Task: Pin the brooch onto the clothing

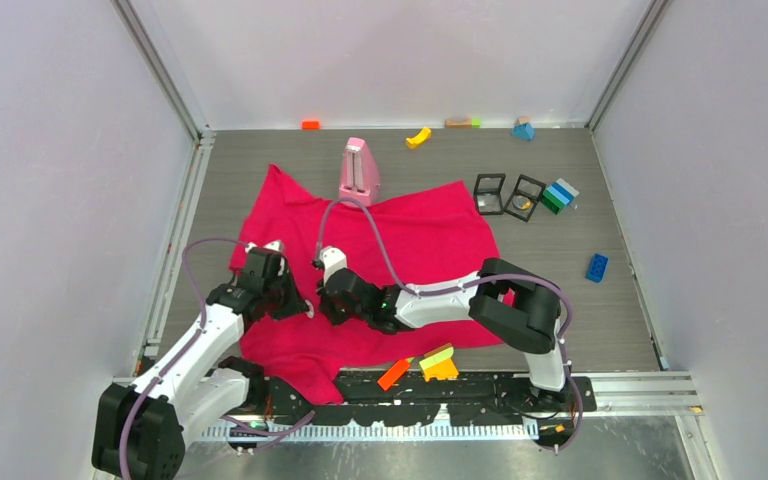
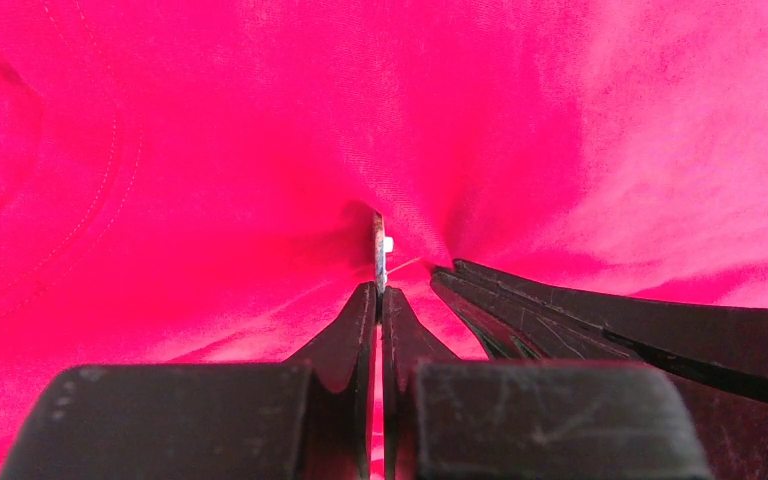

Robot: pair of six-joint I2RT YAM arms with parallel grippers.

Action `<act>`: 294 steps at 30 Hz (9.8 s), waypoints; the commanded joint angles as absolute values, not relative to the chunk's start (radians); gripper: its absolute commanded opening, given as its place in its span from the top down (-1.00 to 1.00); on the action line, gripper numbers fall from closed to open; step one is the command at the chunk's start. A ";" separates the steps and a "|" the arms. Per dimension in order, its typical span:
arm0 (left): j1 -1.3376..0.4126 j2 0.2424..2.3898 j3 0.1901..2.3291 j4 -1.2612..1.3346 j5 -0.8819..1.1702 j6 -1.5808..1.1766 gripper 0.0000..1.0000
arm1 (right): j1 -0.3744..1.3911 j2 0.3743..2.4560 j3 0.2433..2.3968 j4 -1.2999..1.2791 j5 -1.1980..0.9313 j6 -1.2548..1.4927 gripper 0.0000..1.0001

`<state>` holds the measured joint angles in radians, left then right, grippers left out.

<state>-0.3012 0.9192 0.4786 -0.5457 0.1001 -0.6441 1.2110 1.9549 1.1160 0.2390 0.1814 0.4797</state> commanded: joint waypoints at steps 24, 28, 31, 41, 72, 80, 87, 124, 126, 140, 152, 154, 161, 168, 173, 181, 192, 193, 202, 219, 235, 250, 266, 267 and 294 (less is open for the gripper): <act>-0.304 0.922 0.491 -0.529 0.108 -0.628 1.00 | 1.230 1.885 1.097 0.298 0.265 0.473 0.98; -0.304 0.921 0.489 -0.532 0.109 -0.627 1.00 | 1.230 1.876 1.093 0.297 0.283 0.471 0.98; -0.304 0.922 0.489 -0.533 0.110 -0.628 1.00 | 1.231 1.871 1.093 0.300 0.285 0.471 0.98; -0.304 0.931 0.492 -0.535 0.115 -0.627 1.00 | 1.232 1.846 1.056 0.361 0.265 0.469 0.98; -0.304 0.903 0.474 -0.498 0.121 -0.672 1.00 | 1.261 1.926 1.086 0.324 0.130 0.472 0.98; -0.304 0.872 0.460 -0.476 0.136 -0.703 1.00 | 1.261 1.933 1.088 0.329 0.107 0.480 0.98; -0.304 0.877 0.447 -0.439 0.176 -0.725 1.00 | 1.261 1.939 1.096 0.322 0.090 0.485 0.98; -0.287 0.691 0.393 -0.370 0.285 -0.767 1.00 | 1.233 1.619 0.898 0.275 0.206 0.454 -0.34; -0.287 0.682 0.398 -0.379 0.288 -0.768 1.00 | 1.233 1.626 0.895 0.294 0.189 0.442 -0.35; -0.284 0.660 0.401 -0.394 0.302 -0.770 1.00 | 1.213 1.755 0.956 0.325 0.195 0.427 -0.10; -0.282 0.637 0.387 -0.386 0.305 -0.774 1.00 | 1.204 1.796 0.974 0.337 0.129 0.407 0.90; -0.281 0.634 0.385 -0.380 0.305 -0.777 1.00 | 1.204 1.798 0.974 0.334 0.106 0.408 0.97; -0.279 0.623 0.380 -0.365 0.300 -0.789 1.00 | 1.204 1.808 0.973 0.327 0.052 0.423 0.98; -0.278 0.610 0.379 -0.357 0.299 -0.799 1.00 | 1.206 1.817 0.970 0.327 0.019 0.443 0.98; -0.276 0.608 0.379 -0.347 0.301 -0.805 1.00 | 1.206 1.822 0.969 0.327 0.014 0.454 0.98; -0.273 0.606 0.373 -0.336 0.308 -0.813 1.00 | 1.206 1.828 0.970 0.328 -0.039 0.458 0.98; -0.270 0.607 0.367 -0.323 0.320 -0.822 1.00 | 1.207 1.849 0.985 0.330 -0.076 0.467 0.98; -0.270 0.608 0.367 -0.321 0.321 -0.823 1.00 | 1.207 1.850 0.986 0.330 -0.077 0.468 0.98; -0.268 0.607 0.356 -0.308 0.328 -0.831 1.00 | 1.213 1.865 1.003 0.324 -0.100 0.465 0.98; -0.261 0.579 0.363 -0.313 0.337 -0.840 1.00 | 1.218 1.871 1.009 0.312 -0.098 0.472 0.98; -0.246 0.539 0.462 -0.436 0.430 -0.761 1.00 | 1.093 1.362 0.811 0.201 0.016 0.453 -0.26; -0.244 0.606 0.600 -0.500 0.658 -0.683 1.00 | 1.012 1.280 0.733 0.399 -0.168 0.559 -0.01; -0.244 0.640 0.638 -0.512 0.718 -0.643 1.00 | 1.063 1.395 0.841 0.363 -0.205 0.543 0.29; -0.244 0.640 0.638 -0.512 0.719 -0.643 1.00 | 1.064 1.400 0.843 0.361 -0.204 0.543 0.37; -0.242 0.594 0.599 -0.464 0.687 -0.665 1.00 | 1.075 1.438 0.835 0.369 -0.216 0.577 0.98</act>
